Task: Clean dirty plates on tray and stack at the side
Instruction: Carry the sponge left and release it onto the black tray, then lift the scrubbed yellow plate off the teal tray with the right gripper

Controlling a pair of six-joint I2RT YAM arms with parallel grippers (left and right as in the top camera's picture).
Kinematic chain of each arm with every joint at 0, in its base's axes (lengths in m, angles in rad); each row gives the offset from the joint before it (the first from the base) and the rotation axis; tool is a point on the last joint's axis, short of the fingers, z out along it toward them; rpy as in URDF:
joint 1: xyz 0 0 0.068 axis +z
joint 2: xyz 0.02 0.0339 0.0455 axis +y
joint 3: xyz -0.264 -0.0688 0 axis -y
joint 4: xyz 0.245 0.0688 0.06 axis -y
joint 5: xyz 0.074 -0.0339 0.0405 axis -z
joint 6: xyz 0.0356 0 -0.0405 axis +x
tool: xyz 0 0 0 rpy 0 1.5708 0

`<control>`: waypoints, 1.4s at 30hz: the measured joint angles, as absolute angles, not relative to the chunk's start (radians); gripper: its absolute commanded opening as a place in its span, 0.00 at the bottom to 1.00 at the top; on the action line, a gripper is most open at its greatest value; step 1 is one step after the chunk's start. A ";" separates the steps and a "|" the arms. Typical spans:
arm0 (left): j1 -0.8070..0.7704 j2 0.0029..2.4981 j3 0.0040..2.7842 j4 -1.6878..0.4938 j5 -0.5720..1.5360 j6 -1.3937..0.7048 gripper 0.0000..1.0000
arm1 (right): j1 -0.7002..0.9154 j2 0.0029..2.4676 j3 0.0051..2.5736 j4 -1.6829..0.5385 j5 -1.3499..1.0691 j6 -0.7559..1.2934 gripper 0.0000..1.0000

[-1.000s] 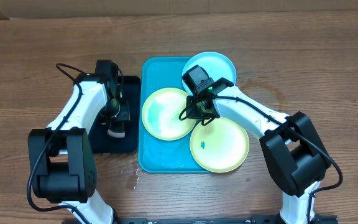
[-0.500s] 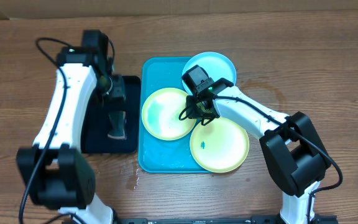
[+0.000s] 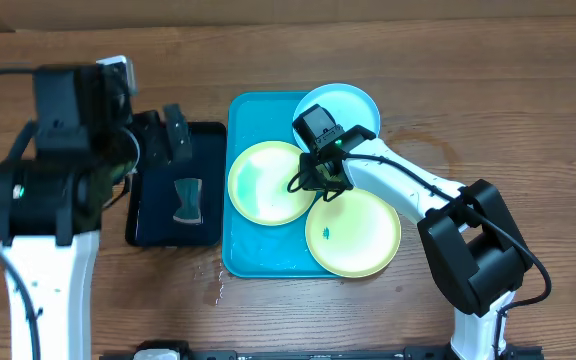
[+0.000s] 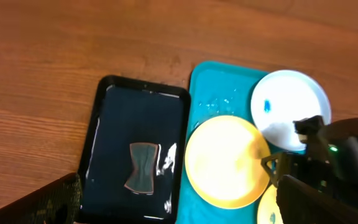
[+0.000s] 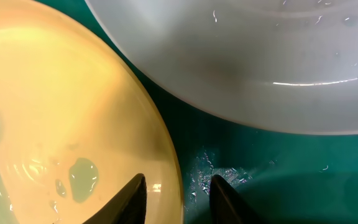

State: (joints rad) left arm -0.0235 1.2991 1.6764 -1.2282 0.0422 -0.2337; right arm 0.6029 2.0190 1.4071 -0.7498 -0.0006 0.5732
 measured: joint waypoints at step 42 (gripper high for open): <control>-0.023 1.330 1.676 -1.281 0.041 -0.234 1.00 | 0.603 1.880 1.381 -0.765 -0.053 0.576 0.04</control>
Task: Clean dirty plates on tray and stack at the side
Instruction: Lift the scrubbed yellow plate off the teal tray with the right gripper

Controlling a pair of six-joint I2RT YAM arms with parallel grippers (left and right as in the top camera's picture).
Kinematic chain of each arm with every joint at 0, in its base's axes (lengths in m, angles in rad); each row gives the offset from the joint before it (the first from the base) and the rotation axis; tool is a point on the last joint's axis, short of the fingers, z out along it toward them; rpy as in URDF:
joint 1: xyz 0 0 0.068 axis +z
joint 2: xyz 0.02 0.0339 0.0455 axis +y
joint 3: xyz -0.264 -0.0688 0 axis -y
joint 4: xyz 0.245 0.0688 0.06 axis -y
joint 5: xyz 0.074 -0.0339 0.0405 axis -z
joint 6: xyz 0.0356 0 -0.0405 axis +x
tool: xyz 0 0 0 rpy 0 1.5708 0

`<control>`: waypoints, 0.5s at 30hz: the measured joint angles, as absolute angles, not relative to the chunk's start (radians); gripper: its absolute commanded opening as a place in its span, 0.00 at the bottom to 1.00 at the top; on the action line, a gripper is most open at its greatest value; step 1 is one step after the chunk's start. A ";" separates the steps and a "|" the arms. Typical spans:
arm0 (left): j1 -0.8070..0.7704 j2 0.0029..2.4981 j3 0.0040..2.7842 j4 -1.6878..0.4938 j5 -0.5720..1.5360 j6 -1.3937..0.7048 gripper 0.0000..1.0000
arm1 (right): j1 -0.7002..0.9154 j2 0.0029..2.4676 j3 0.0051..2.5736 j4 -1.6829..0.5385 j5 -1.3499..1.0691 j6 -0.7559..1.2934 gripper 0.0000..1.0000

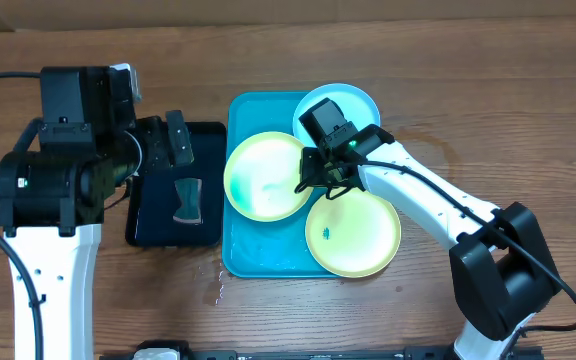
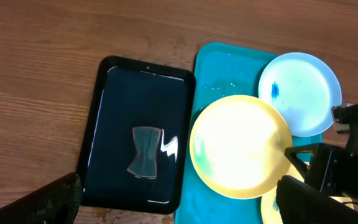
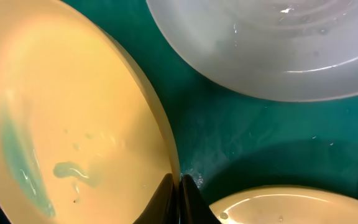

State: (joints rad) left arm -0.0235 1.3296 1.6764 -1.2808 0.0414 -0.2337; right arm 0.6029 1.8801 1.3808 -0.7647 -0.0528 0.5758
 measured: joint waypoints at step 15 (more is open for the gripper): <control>-0.023 1.386 1.676 -1.281 0.041 -0.234 1.00 | 0.611 1.880 1.381 -0.575 -0.219 0.576 0.04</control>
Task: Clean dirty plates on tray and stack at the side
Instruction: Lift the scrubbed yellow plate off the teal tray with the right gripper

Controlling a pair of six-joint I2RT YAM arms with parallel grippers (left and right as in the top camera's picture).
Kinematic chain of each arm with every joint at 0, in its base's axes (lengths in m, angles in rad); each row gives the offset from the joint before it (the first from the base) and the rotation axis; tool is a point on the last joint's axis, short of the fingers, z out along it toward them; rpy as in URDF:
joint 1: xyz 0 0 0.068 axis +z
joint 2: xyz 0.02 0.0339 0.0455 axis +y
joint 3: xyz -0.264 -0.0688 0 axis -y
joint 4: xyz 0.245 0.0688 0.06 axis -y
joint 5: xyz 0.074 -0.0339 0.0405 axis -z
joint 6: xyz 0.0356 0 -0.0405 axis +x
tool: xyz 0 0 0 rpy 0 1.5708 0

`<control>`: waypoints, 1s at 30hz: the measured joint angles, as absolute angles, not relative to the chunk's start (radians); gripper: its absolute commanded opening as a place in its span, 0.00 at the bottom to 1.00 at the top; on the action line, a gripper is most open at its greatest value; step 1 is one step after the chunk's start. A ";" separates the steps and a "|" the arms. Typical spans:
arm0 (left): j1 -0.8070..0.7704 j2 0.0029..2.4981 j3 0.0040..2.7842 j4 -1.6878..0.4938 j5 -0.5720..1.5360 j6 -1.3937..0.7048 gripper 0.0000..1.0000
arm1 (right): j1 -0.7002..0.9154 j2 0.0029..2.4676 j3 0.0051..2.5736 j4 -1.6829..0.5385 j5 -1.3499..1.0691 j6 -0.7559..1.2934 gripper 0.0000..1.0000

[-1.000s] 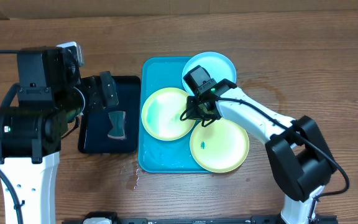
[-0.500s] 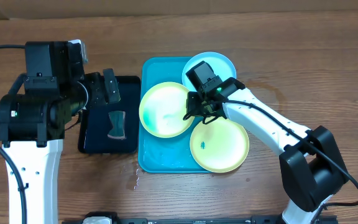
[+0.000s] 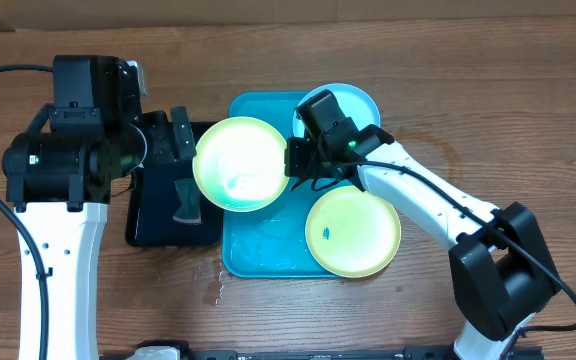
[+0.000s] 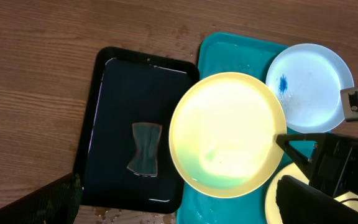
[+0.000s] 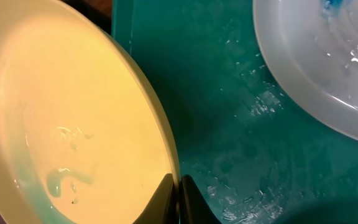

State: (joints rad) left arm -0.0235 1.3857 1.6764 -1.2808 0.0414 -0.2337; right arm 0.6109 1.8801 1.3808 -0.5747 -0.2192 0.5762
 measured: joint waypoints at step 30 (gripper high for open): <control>-0.023 1.386 1.676 -1.282 0.041 -0.234 1.00 | 0.888 1.880 1.381 -0.244 0.337 0.462 0.04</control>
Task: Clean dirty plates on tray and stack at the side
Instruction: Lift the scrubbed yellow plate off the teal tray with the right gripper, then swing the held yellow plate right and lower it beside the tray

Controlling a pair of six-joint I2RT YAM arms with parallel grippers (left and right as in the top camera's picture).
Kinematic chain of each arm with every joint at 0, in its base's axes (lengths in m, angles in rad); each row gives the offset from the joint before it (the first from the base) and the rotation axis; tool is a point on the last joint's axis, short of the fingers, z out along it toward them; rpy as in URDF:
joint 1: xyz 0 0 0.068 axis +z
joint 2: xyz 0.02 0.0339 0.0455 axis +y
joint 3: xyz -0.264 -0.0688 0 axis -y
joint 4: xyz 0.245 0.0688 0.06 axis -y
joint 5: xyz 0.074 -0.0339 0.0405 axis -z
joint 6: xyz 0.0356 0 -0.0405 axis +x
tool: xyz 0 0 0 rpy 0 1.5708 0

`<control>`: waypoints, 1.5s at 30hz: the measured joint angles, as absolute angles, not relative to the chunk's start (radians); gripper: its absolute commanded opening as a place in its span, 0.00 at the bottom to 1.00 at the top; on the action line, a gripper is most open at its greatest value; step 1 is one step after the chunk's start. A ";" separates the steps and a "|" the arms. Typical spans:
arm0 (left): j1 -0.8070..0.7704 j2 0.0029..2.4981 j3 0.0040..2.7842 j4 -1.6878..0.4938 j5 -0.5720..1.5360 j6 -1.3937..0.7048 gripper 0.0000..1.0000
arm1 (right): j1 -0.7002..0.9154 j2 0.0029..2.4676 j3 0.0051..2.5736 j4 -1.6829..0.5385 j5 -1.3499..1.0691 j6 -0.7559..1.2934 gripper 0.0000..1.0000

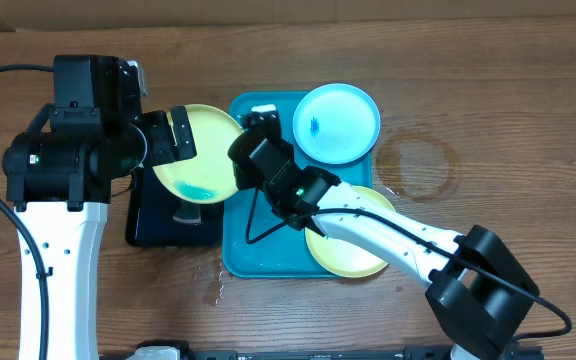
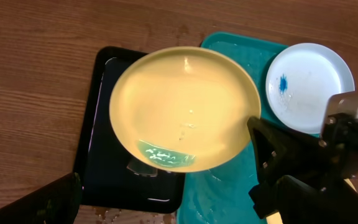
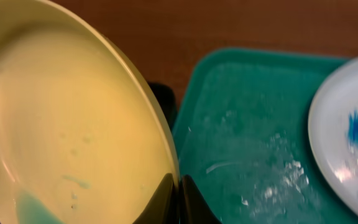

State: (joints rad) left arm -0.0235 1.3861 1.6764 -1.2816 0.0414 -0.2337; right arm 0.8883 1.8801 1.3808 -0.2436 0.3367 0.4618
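My right gripper (image 1: 240,166) (image 3: 176,194) is shut on the right rim of a yellow plate (image 1: 200,160) (image 2: 185,102) (image 3: 73,124). It holds the plate tilted above the black tray (image 1: 153,228) (image 2: 98,143), and green liquid has pooled at the plate's low edge. A grey sponge (image 2: 143,167) in that tray shows only partly under the plate. My left gripper (image 1: 168,138) (image 2: 179,211) is open, high over the black tray. On the teal tray (image 1: 258,250) (image 3: 253,137) a pale blue plate (image 1: 338,122) (image 2: 309,78) has a blue smear, and a second yellow plate (image 1: 363,255) lies partly under my right arm.
Bare wooden table surrounds both trays. A faint ring stain (image 1: 418,162) marks the wood to the right of the teal tray. Water drops lie on the table by the teal tray's front left corner (image 1: 213,285).
The right gripper has carried the yellow plate further left, from over the teal tray's left edge to over the black tray. The plate is now tilted, its green liquid gathered at the low rim. The left arm is unchanged.
At first my right gripper stood open astride the yellow plate's rim on the teal tray. Then it was shut on the rim. After that the plate was off the tray and further left, and now it hangs tilted over the black tray.
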 measured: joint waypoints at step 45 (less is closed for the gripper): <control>-0.023 1.386 1.676 -1.287 0.041 -0.234 1.00 | 0.926 1.878 1.381 0.694 0.532 -0.529 0.04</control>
State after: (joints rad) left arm -0.0235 1.3861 1.6764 -1.2865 0.0410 -0.2337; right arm 0.9257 1.8782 1.3808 0.6945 0.5323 -0.5285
